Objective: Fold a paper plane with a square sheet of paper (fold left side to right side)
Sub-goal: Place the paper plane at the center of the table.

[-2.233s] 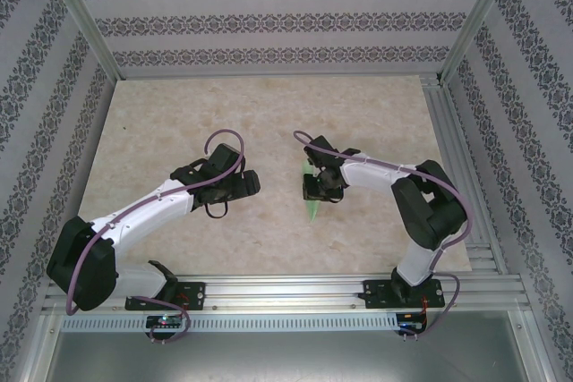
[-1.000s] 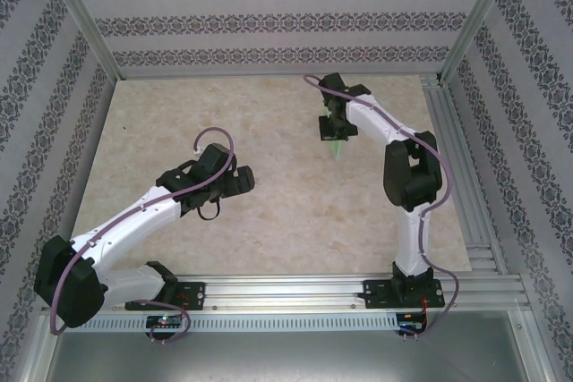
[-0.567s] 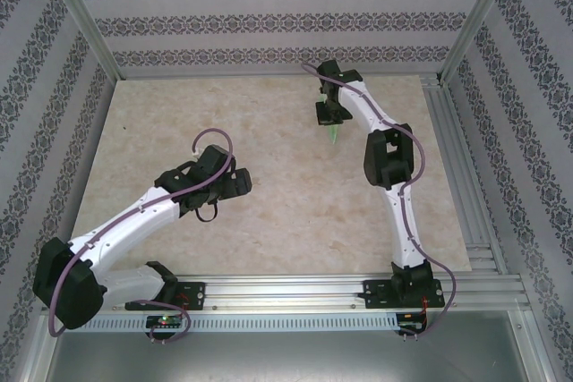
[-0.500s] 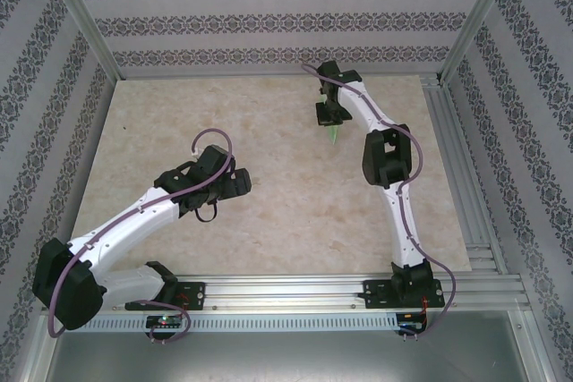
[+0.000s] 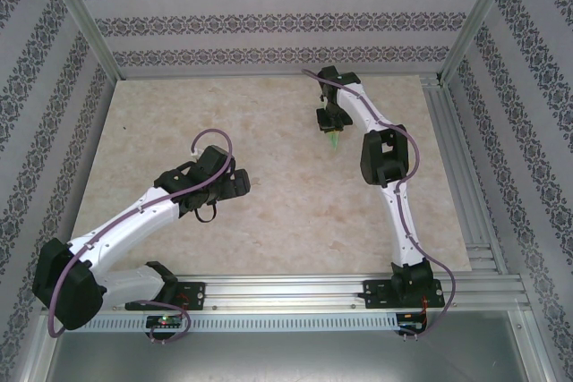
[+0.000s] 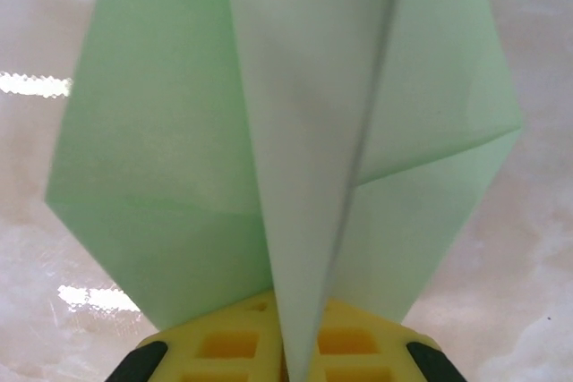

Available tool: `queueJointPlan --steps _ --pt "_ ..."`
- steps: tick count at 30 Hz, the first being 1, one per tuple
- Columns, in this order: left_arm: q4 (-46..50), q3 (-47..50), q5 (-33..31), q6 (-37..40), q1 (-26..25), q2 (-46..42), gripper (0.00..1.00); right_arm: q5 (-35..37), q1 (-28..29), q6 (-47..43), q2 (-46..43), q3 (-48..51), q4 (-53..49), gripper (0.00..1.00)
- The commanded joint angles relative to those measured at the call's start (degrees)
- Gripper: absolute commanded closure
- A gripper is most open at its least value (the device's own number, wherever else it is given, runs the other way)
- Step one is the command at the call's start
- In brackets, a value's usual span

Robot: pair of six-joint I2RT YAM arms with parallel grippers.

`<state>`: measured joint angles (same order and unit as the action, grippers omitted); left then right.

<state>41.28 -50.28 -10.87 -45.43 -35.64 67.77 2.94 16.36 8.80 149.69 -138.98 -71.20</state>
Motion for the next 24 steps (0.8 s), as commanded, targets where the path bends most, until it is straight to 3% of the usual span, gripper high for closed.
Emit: queueJointPlan --steps 1,24 --pt "1.6 -0.5 -1.0 1.1 0.3 0.4 0.0 0.5 -0.3 -0.8 2.2 -1.3 -1.2 0.89" --pt "1.9 -1.2 -0.5 1.3 0.4 1.7 0.0 -0.4 -0.1 -0.5 1.0 -1.4 -2.3 0.81"
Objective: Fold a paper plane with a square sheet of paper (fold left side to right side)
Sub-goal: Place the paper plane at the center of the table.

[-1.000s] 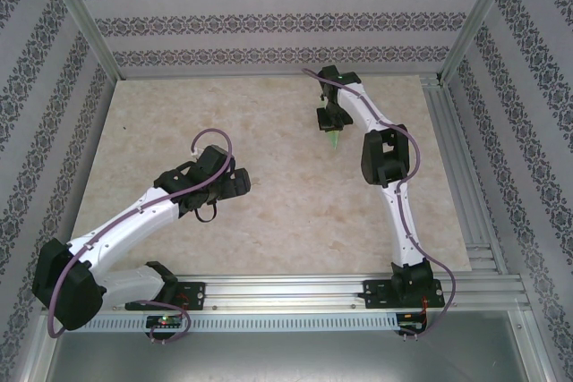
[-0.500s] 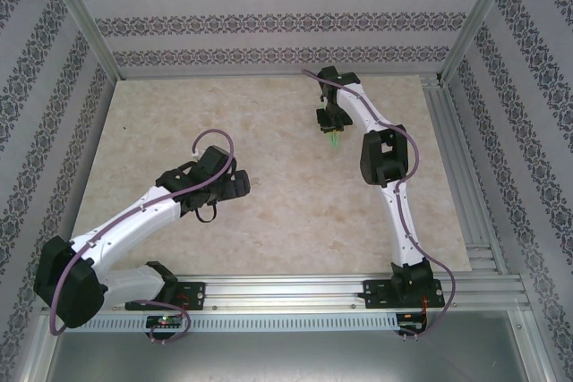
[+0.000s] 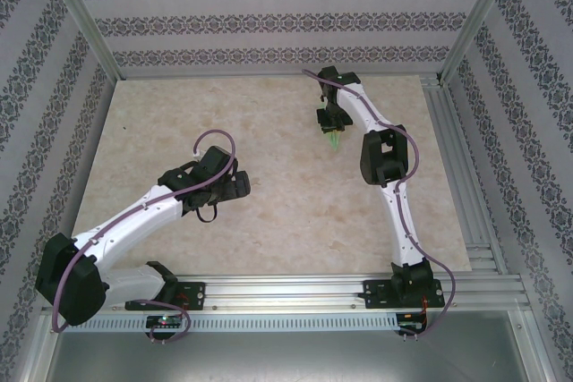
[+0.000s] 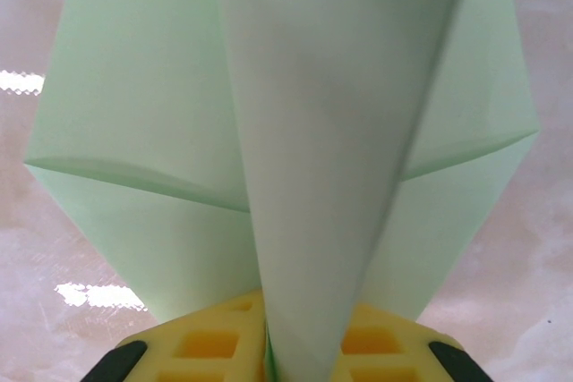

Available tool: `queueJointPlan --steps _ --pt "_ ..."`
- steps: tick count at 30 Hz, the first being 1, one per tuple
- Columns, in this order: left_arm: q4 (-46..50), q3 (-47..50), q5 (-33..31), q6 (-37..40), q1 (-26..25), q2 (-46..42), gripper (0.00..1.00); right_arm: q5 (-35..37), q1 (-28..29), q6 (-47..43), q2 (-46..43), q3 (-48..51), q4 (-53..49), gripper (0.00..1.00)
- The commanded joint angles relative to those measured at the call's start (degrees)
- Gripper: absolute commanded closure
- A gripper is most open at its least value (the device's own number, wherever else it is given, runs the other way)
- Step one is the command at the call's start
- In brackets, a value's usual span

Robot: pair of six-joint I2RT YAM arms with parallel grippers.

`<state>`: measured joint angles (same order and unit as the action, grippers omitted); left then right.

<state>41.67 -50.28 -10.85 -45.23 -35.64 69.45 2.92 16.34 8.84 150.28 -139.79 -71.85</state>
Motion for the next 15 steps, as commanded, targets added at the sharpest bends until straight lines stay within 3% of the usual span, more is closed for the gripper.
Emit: queueJointPlan --steps 1,15 --pt "1.6 -1.2 -0.5 1.1 0.4 0.0 0.0 -0.1 0.0 -0.6 -0.3 -0.6 -1.8 0.8" --pt "1.9 -1.3 -1.2 0.5 0.3 -0.3 0.0 3.8 1.3 -1.0 -6.4 -1.4 -5.3 0.75"
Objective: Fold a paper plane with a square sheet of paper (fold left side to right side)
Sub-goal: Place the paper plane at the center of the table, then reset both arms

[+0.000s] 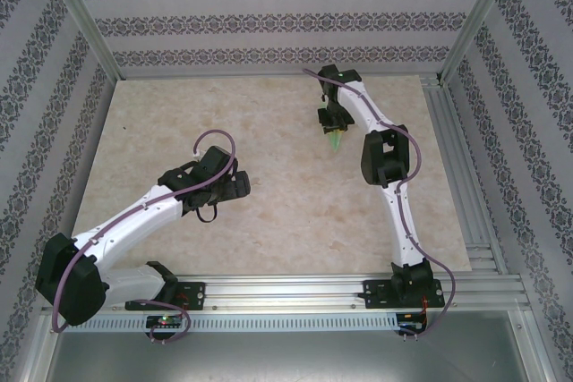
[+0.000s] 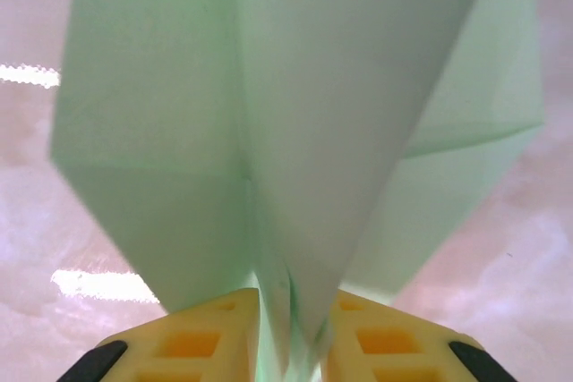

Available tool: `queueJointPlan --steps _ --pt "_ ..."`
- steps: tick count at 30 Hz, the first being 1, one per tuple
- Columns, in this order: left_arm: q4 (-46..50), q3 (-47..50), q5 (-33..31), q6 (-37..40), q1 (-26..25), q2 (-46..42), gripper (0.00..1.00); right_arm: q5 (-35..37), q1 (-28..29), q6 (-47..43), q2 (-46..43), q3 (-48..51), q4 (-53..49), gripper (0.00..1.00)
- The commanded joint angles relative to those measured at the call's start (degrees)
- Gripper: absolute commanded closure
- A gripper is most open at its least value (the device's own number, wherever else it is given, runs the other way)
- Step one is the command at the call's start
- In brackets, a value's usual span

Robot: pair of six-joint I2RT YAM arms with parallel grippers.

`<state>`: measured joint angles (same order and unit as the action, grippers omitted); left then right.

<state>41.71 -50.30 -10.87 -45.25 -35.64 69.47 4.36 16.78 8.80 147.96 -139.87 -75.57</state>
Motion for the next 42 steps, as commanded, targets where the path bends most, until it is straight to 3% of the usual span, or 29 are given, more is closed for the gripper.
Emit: queueJointPlan --steps 1,10,15,20,24,31,35,40,42 --pt "1.9 -1.3 -1.2 0.5 0.3 -0.4 0.0 2.8 1.1 -0.9 -4.5 -1.3 -1.8 0.74" --pt "2.4 -1.5 -2.1 0.4 0.3 -1.2 0.0 4.8 2.3 -0.1 -9.6 0.4 -4.1 0.67" --pt "2.9 -1.5 -4.6 0.1 0.4 -2.3 0.0 8.1 3.2 0.6 -17.9 6.6 -3.7 0.65" --pt "2.6 -0.9 -11.5 -1.3 0.4 -6.6 0.0 6.6 3.3 2.0 -37.0 26.0 7.0 0.59" --pt "2.6 0.0 -21.2 -2.5 0.7 -12.1 0.0 3.5 2.0 2.6 -53.5 44.2 17.9 0.58" --pt "-1.7 2.6 -37.9 -0.5 1.2 -18.8 0.0 3.6 -0.5 2.4 -74.1 69.2 30.9 0.54" --pt "-8.2 6.3 -46.6 3.1 1.2 -19.1 0.0 3.3 -3.3 3.4 -84.0 81.6 39.2 0.44" --pt "-20.1 10.7 -53.8 16.0 1.8 -16.0 0.0 6.8 -8.5 5.2 -95.0 96.4 52.0 0.02" --pt "-26.8 12.7 -52.2 22.9 3.1 -14.6 0.0 7.7 -11.2 3.4 -98.2 102.9 59.8 0.02"
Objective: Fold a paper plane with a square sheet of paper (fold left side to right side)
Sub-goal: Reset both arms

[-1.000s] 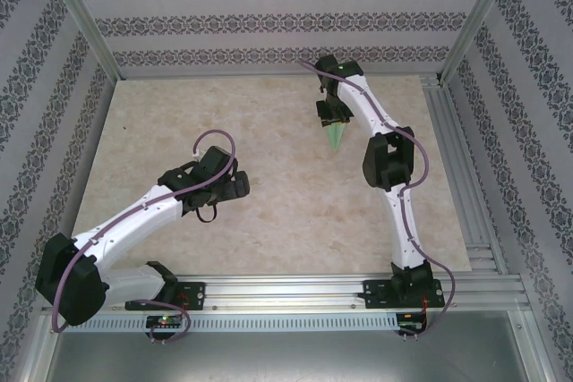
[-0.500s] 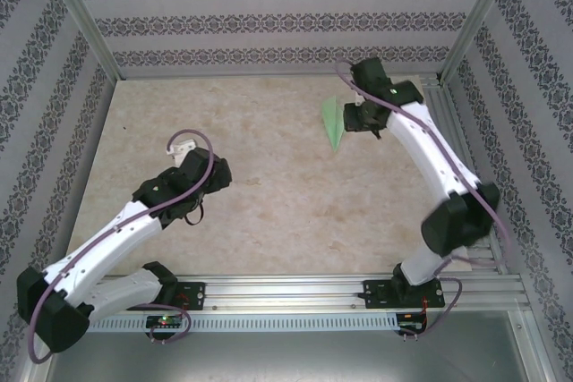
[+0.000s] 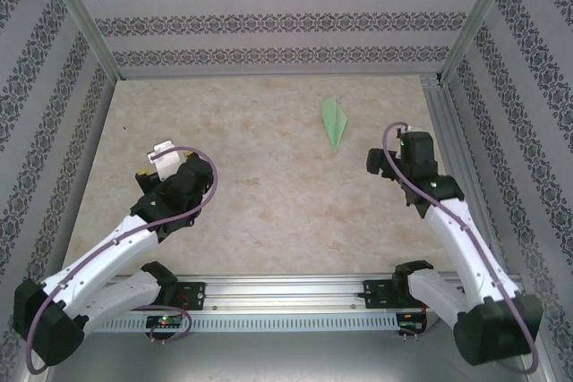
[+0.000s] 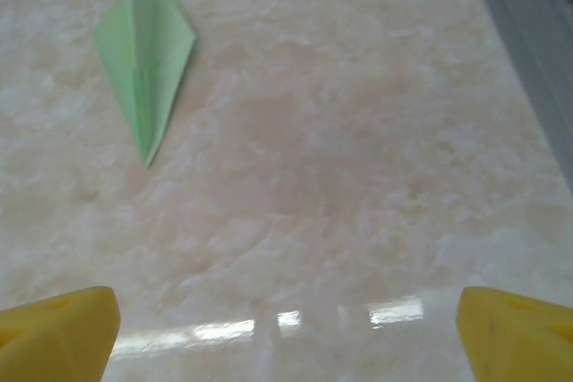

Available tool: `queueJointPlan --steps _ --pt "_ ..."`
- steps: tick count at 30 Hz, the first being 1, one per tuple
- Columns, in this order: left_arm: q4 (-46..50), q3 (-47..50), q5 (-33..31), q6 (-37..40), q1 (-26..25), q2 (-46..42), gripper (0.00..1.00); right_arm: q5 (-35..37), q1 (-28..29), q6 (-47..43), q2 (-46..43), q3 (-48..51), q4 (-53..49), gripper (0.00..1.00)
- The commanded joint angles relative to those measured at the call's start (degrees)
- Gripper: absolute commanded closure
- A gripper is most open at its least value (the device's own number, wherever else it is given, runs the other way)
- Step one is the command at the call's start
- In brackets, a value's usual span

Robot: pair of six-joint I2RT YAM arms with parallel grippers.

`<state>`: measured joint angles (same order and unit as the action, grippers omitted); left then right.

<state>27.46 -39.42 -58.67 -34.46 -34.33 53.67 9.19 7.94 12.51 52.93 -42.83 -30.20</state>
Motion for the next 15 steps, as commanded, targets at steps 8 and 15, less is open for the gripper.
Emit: queueJointPlan --steps 8,15 --pt "-37.8 14.4 11.4 23.0 11.8 1.7 0.0 6.6 -4.9 -7.2 -1.3 22.7 45.9 0.02" --pt "-51.3 18.1 22.2 27.9 17.7 8.2 0.0 3.5 -5.8 -11.5 17.5 22.7 66.6 0.02"
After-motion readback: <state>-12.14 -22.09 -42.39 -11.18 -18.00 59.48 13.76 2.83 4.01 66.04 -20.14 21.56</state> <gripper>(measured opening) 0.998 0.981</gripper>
